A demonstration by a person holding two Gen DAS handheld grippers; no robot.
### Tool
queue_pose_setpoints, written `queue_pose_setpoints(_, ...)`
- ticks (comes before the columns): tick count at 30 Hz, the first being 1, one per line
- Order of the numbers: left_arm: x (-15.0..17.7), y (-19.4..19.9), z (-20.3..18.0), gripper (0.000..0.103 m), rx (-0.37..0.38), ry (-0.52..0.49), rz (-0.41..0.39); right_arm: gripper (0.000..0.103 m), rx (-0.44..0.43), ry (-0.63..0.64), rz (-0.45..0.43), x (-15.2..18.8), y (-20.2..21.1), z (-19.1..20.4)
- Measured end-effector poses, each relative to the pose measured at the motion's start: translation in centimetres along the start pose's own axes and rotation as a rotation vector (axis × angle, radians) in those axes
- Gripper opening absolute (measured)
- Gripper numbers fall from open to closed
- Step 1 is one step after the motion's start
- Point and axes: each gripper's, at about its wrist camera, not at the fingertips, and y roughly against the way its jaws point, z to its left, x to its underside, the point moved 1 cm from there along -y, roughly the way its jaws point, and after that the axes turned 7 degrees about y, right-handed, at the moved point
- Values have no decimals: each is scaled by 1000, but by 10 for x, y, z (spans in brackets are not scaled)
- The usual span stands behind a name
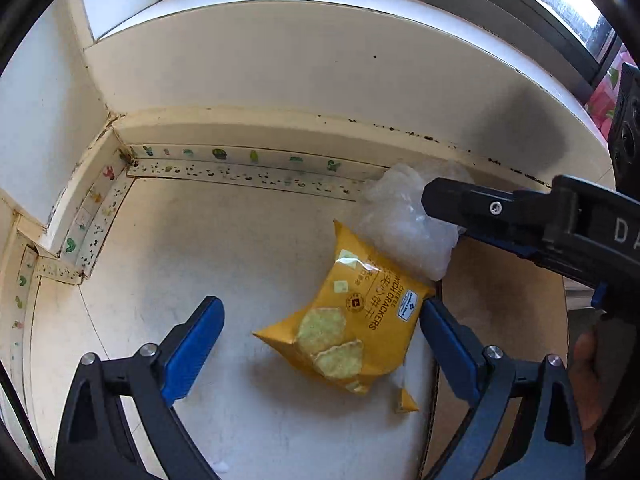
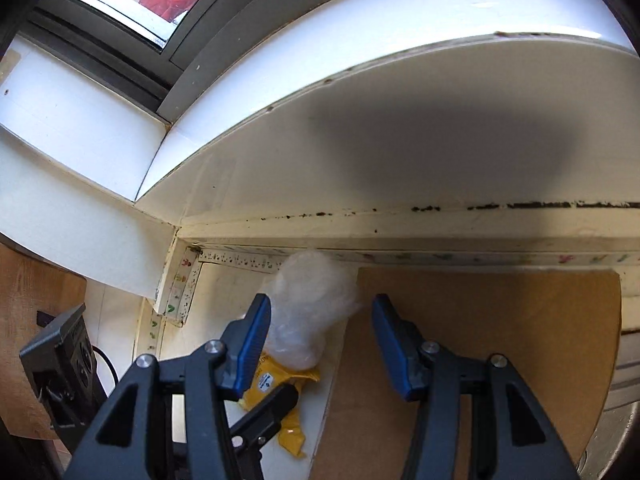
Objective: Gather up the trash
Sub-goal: 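Grasp the yellow snack bag with the left tool while the right tool grasps the small clear bag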
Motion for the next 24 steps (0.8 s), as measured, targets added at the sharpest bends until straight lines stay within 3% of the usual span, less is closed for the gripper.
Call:
queue_pose_setpoints(1,0,-1,1,92,9,7,0,53,3,2,-1,0,-1,0)
queue_pose_setpoints(4,0,-5,8,73,29,21,8,53,8,14,-10,-1,-2,2)
queue_pose_setpoints(10,9,-1,15,58,40,27,-15,53,63,124,-25,0,-9,23)
queue_pose_setpoints(12,13,1,18,39,40,22,-18,50,78,153,-27,2,-10,31)
queue_pose_setpoints(13,17,2,19,39,39,18,-13,47,74,160,-26,2,-11,34)
queue_pose_setpoints(15,25,6,23,38,31,14,-20,26,37,168,-14,3,-14,42)
queue_pose_setpoints(20,37,20,24,35,35,7,-43,19,69,217,-21,10,-14,61)
queue_pose_setpoints(24,45,37,20,32,29,-2,-60,17,38,205,-32,18,-2,65)
